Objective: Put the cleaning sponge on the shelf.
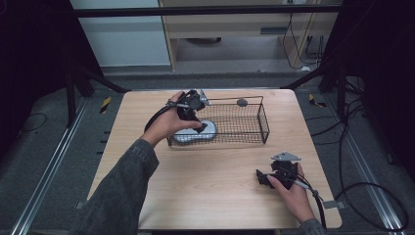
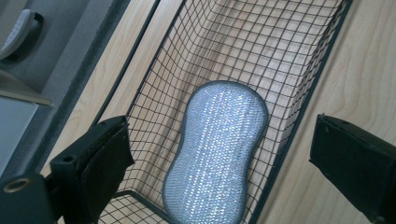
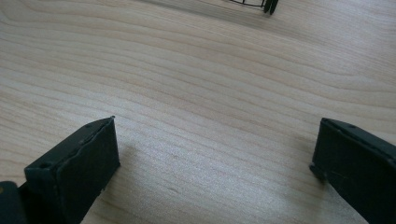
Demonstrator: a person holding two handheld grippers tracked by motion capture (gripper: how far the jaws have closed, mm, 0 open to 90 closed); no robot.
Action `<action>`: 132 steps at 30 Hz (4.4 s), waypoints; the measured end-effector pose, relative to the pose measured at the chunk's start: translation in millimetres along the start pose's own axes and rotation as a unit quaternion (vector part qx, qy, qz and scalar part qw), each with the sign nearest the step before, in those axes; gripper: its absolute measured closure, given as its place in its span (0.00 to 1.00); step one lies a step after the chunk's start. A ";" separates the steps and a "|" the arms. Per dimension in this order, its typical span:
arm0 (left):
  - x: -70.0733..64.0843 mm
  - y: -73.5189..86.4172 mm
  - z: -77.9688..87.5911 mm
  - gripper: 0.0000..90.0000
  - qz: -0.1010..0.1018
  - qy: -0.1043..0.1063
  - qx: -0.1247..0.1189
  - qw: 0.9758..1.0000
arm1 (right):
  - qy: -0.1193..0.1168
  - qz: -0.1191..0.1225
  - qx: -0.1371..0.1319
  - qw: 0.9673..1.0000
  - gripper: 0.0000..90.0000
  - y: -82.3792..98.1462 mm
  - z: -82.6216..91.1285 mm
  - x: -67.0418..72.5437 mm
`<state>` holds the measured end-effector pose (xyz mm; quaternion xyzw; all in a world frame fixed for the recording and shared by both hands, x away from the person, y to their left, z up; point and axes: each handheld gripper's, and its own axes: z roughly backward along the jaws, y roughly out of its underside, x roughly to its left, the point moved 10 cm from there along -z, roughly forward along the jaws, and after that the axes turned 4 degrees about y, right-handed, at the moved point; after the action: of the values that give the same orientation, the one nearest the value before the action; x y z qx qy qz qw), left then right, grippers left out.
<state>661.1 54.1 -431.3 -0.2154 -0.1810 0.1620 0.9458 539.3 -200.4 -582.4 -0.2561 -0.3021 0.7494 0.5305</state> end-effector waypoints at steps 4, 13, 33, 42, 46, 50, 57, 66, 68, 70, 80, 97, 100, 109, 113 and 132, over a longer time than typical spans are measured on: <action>-7.8 -1.5 3.1 0.05 0.002 0.004 -0.005 1.000 | 0.000 0.001 0.001 1.000 0.01 0.1 0.1 -0.1; -24.6 -3.5 8.1 0.04 0.017 0.007 -0.014 1.000 | -0.001 -0.005 0.001 1.000 0.01 0.1 0.5 1.2; -65.0 20.0 23.1 0.05 0.043 0.010 -0.015 0.999 | -0.002 -0.005 0.002 1.000 0.01 0.4 0.8 1.7; -78.1 36.8 29.8 0.05 0.057 0.008 -0.027 0.998 | -0.002 -0.002 0.000 1.000 0.01 0.3 0.7 1.5; -82.0 45.3 33.8 0.05 0.064 0.006 -0.034 0.997 | -0.002 -0.002 0.000 1.000 0.01 0.5 0.8 1.9; -83.7 56.6 37.5 0.05 0.072 0.001 -0.038 0.997 | -0.003 -0.002 0.000 1.000 0.01 0.5 0.9 2.0; -83.4 82.1 39.3 0.05 0.091 -0.006 -0.035 0.995 | -0.005 -0.006 0.002 1.000 0.01 0.6 1.5 3.1; -78.0 115.1 37.4 0.05 0.121 -0.015 -0.027 0.992 | -0.004 -0.003 0.001 1.000 0.01 0.7 1.4 3.1; -76.0 121.6 35.6 0.06 0.127 -0.016 -0.023 0.992 | -0.004 -0.003 0.001 1.000 0.01 0.8 1.5 3.2; -74.7 126.6 33.5 0.06 0.134 -0.015 -0.024 0.991 | -0.004 -0.004 0.002 1.000 0.01 0.9 1.6 3.4; -66.0 162.9 14.4 0.06 0.167 -0.023 -0.004 0.986 | -0.007 -0.005 0.003 1.000 0.01 1.2 2.3 4.4; -59.4 225.6 -10.1 0.05 0.244 -0.031 -0.010 0.969 | -0.008 -0.004 0.003 1.000 0.01 1.3 2.3 4.6; -55.9 230.4 -11.2 0.05 0.258 -0.036 -0.018 0.965 | -0.007 -0.004 0.003 1.000 0.01 1.3 2.3 4.6; -42.1 240.9 -15.2 0.05 0.290 -0.051 -0.037 0.955 | -0.006 -0.002 0.001 1.000 0.01 1.2 2.0 4.2; -37.8 244.4 -16.6 0.05 0.317 -0.046 -0.055 0.946 | -0.006 -0.001 0.001 1.000 0.01 1.2 2.0 4.1; -30.9 252.0 -25.0 0.00 0.330 -0.069 -0.096 0.936 | -0.006 0.004 -0.001 1.000 0.01 0.6 1.0 4.0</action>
<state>586.6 248.8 -578.3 -0.3407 -0.1796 0.4617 0.7991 537.0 -196.9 -582.4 -0.2533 -0.3047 0.7526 0.5260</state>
